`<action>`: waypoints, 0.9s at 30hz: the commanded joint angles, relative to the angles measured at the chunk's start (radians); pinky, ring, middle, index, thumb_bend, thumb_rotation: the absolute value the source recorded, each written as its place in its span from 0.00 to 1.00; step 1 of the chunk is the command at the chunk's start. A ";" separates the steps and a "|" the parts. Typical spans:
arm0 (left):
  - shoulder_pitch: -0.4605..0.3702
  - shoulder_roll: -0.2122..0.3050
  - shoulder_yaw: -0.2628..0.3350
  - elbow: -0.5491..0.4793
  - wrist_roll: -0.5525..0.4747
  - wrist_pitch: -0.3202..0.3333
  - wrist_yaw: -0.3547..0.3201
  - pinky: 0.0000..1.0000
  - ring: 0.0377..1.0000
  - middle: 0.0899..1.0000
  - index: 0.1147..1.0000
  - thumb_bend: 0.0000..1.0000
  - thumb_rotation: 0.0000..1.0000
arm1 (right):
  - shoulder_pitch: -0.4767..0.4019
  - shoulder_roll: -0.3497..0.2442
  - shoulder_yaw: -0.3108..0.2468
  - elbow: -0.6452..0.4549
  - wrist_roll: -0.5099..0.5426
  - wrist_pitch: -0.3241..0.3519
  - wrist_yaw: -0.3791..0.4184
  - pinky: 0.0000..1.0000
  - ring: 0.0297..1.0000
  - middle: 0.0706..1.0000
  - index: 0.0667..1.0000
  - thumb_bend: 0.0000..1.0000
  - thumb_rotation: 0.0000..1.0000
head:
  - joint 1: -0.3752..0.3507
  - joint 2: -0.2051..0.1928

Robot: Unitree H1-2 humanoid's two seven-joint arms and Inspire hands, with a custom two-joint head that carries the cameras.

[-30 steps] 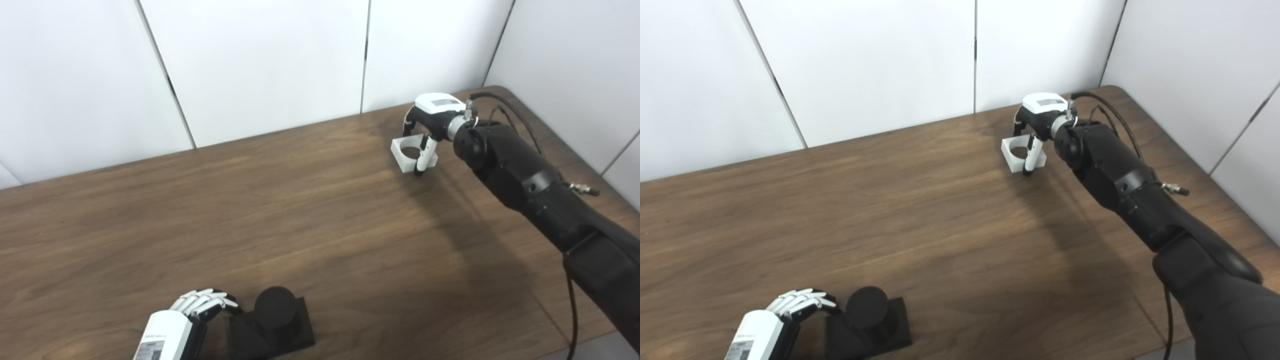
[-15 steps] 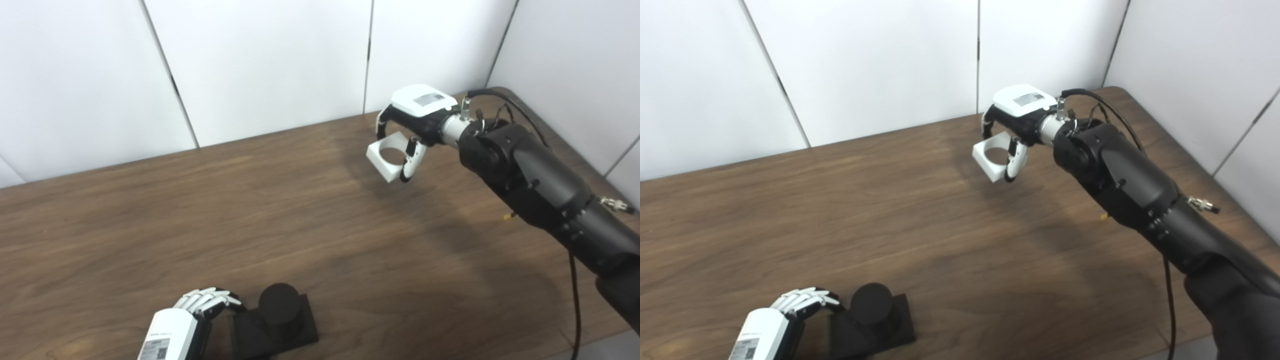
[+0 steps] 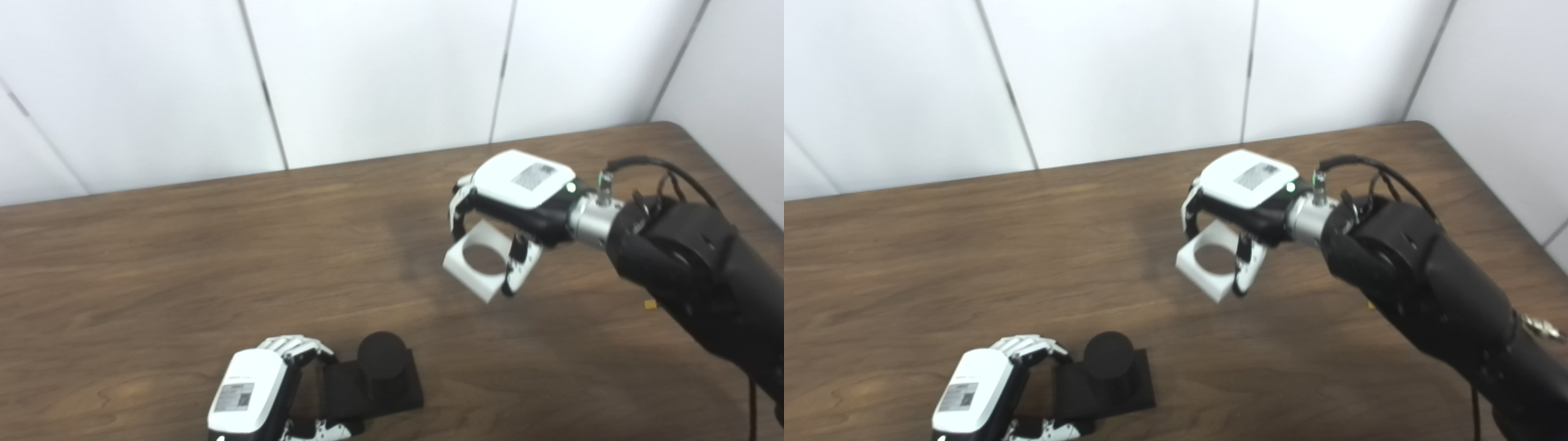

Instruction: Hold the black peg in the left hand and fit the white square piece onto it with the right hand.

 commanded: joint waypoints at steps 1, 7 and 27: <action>-0.001 -0.006 -0.022 0.002 0.023 0.006 -0.045 0.75 0.74 0.67 0.42 0.52 0.05 | -0.023 0.002 -0.029 -0.046 -0.001 0.015 0.015 0.82 0.86 0.73 0.45 0.52 0.13 | 0.000 0.005; -0.009 -0.012 -0.027 0.001 0.034 0.019 -0.054 0.76 0.74 0.67 0.42 0.52 0.05 | 0.001 0.059 -0.036 -0.098 0.016 -0.016 0.026 0.79 0.84 0.71 0.45 0.52 0.13 | 0.015 0.030; -0.024 -0.024 -0.032 -0.013 0.051 0.041 -0.096 0.77 0.74 0.67 0.42 0.52 0.05 | -0.020 0.215 -0.002 -0.173 -0.015 0.010 0.177 0.82 0.87 0.74 0.45 0.52 0.13 | 0.030 0.064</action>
